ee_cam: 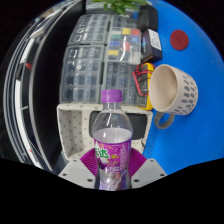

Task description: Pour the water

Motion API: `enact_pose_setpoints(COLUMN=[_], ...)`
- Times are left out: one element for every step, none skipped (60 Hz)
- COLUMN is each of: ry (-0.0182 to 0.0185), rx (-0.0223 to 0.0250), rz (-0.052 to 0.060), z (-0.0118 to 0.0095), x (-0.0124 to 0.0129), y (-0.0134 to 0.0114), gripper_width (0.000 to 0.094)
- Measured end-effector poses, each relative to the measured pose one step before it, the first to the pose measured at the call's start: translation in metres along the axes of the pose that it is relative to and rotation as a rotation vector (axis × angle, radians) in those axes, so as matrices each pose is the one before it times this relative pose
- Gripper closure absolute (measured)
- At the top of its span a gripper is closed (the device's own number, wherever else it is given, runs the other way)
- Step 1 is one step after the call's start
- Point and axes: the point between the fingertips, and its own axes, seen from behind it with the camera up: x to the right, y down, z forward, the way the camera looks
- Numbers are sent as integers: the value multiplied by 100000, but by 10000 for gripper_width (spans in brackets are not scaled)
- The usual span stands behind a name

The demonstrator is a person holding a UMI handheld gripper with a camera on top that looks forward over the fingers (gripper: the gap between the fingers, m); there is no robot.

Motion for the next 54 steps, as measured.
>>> enact_pose_setpoints(ry=[-30, 277, 165, -142, -454, -506, -388, -221, -363, -173, -387, -203, -119, -201, -284, -329, -273, -118, 243, -239, -329, 229, -130, 25, 121, 185, 303, 367, 563, 320, 472, 279, 191, 175, 274, 384, 456, 420, 321, 324, 858, 363, 249, 223, 453, 700, 719, -61, 218, 1120, 143, 53, 206, 514], rx=[-436, -379, -235, 87, 18, -155, -167, 137, 635, 543, 459, 286, 479, 717, 652, 416, 123, 249, 542, 578, 365, 114, 72, 184, 192, 82, -103, -212, -208, -303, -392, -108, -166, -262, -351, -307, -151, -80, 105, -422, -433, -263, -285, -400, -271, -163, -114, 517, 819, 301, 1197, 1290, 1333, 1520], rz=[1825, 2070, 2250, 1960, 1882, 2227, 2718, 2933, 2670, 2391, 2438, 2797, 2802, 2498, 2380, 2476, 2605, 2573, 2383, 2084, 1974, 2051, 1454, 856, 464, 118, -56, -238, -7, -314, -330, -401, -362, -423, -457, -579, -872, -1137, -1618, -1907, -2461, -2873, -3232, -3684, -4254, -4740, -4894, -5046, -5080, -5136, -5403, -5642, -5796, -6003], z=[163, 66, 151, 114, 108, 101, 84, 25, 70, 3, 39, 12, 19, 10, 16, 63, 65, 40, -97, 82, 35, -24, -21, 15, 4, 18, -12, -8, -194, 52, 92, 41, 13, -9, -18, -2, 0, -6, -150, -59, -85, -39, -104, -154, -170, -166, -199, -173, -142, -392, -289, -270, -266, -271], x=[-12, -50, -108, -79, -89, -87, -45, 13, -48, -35, -4, 32, 82, 75, 64, 47, 87, 99, 148, 67, 12, -92, 59, 85, 90, 81, 85, 116, 78, 68, -8, 24, 27, 8, 42, 60, 59, 28, 31, -66, -125, -96, -169, -260, -244, -219, -275, -255, -451, -580, -466, -514, -434, -371], y=[-81, 19, -172, -145, -143, -124, -124, -214, -279, -290, -221, -197, -240, -296, -275, -221, -154, -177, -269, -225, -191, -75, -109, -130, -123, -82, -36, 5, 180, 45, -115, -46, -26, 29, 35, 47, -13, -22, 237, 43, 59, 0, 20, -9, -44, -95, -173, -233, -436, -462, -650, -727, -804, -844], gripper_width=[581, 582, 581, 582, 580, 582, 581, 580, 579, 579, 579, 579, 580, 579, 579, 579, 579, 579, 579, 577, 579, 581, 580, 580, 578, 579, 580, 580, 580, 580, 579, 579, 579, 579, 581, 580, 579, 579, 580, 578, 580, 580, 579, 579, 579, 579, 578, 577, 577, 576, 578, 577, 579, 576])
